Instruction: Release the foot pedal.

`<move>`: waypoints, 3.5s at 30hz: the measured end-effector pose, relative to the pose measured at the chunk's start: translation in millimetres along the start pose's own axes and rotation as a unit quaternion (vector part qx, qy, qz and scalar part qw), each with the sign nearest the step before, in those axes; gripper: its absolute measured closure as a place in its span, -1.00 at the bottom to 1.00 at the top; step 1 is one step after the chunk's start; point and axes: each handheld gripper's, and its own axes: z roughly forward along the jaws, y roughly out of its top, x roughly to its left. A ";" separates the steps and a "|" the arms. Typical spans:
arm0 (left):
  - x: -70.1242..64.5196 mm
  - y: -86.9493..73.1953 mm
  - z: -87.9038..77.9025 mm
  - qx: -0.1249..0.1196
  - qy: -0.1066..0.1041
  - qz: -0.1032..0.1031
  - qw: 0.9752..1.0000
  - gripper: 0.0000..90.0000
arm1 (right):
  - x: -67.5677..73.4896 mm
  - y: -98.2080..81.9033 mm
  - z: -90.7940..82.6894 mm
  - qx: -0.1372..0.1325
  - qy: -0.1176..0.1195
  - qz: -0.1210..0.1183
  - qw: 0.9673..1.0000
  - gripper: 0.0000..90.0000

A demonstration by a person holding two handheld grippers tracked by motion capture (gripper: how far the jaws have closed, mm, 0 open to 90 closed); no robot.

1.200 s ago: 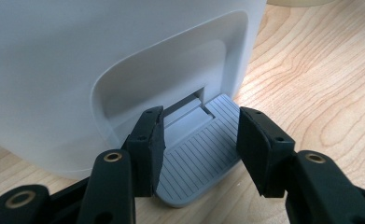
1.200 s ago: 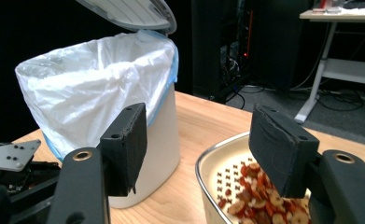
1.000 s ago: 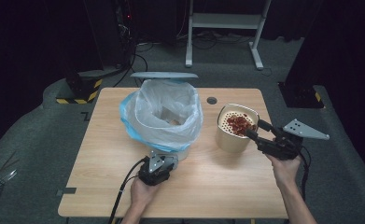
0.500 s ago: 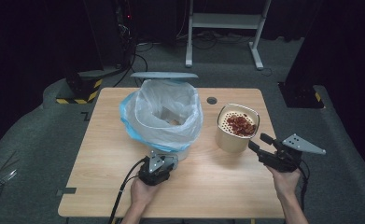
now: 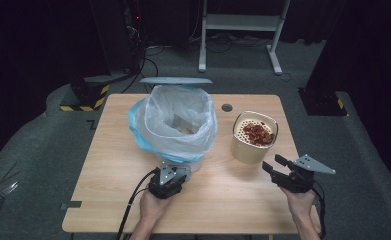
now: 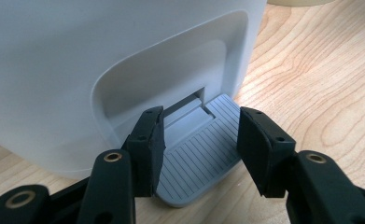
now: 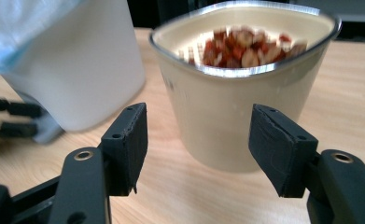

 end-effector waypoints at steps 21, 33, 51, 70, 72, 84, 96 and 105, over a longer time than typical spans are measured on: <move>-0.2 0.0 -0.3 0.002 0.004 0.003 1.000 0.14 | -4.1 -45.5 29.5 0.093 -0.046 -0.009 0.995 -0.16; -0.4 -0.4 -0.3 0.000 -0.002 -0.005 1.000 0.11 | -1.2 -55.7 42.7 0.142 -0.060 -0.037 0.987 -0.18; 1.3 -1.0 -2.1 -0.003 -0.006 -0.015 1.000 0.03 | -1.6 -59.3 50.7 0.169 -0.076 -0.040 0.982 -0.28; 4.1 3.4 -12.2 -0.013 -0.012 -0.035 0.999 -0.13 | -1.2 -59.4 50.9 0.169 -0.080 -0.039 0.982 -0.30; 6.1 2.6 -15.7 -0.017 -0.013 -0.041 0.999 -0.13 | -1.5 -59.4 50.9 0.169 -0.079 -0.040 0.982 -0.30; 22.7 -10.0 -35.7 -0.029 -0.012 -0.066 0.997 -0.16 | -1.4 -59.4 50.9 0.169 -0.080 -0.040 0.982 -0.30; 48.2 -28.5 -43.6 0.014 0.038 -0.091 0.995 -0.19 | -1.2 -59.3 50.9 0.169 -0.080 -0.039 0.982 -0.31; 59.9 -37.8 -45.1 0.035 0.063 -0.105 0.992 -0.20 | -1.2 -59.4 50.9 0.169 -0.080 -0.039 0.982 -0.31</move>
